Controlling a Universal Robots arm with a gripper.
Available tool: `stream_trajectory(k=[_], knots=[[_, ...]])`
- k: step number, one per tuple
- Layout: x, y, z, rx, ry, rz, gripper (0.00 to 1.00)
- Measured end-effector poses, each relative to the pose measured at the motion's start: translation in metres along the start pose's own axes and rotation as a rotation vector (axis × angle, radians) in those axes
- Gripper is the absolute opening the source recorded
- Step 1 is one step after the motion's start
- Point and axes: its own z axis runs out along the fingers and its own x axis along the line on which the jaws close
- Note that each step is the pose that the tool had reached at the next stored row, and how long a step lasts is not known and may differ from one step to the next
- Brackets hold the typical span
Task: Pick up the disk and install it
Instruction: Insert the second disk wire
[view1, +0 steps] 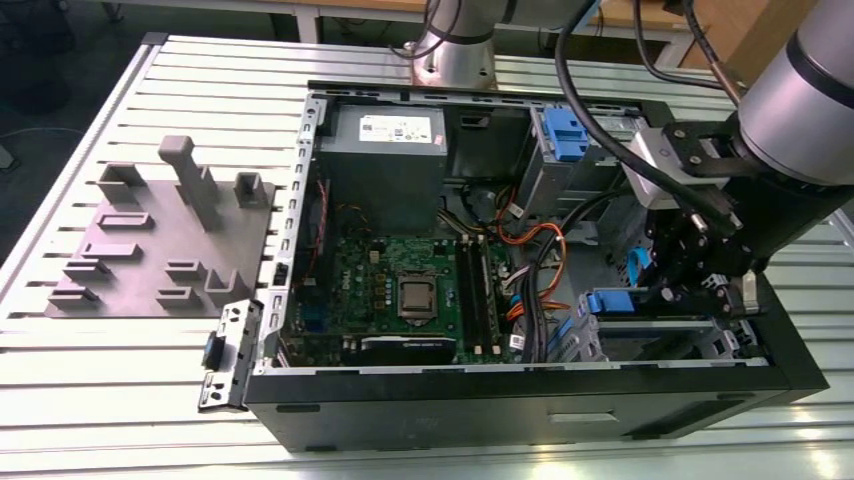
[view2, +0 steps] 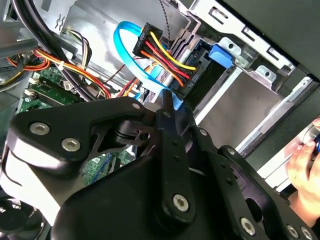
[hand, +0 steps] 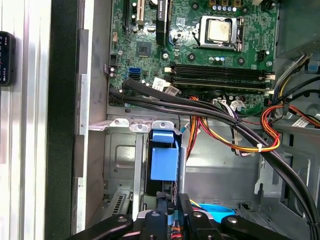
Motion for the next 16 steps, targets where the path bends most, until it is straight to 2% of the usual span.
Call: stream_trajectory(k=[8, 12, 16], knots=[[-0.0005, -0.0005, -0.0121, -0.0017, 0.0004, 0.0, 0.24], [-0.0007, -0.0005, -0.0125, -0.0025, 0.0007, 0.0, 0.24], [-0.0007, -0.0005, -0.0125, -0.0025, 0.0006, 0.0, 0.11]])
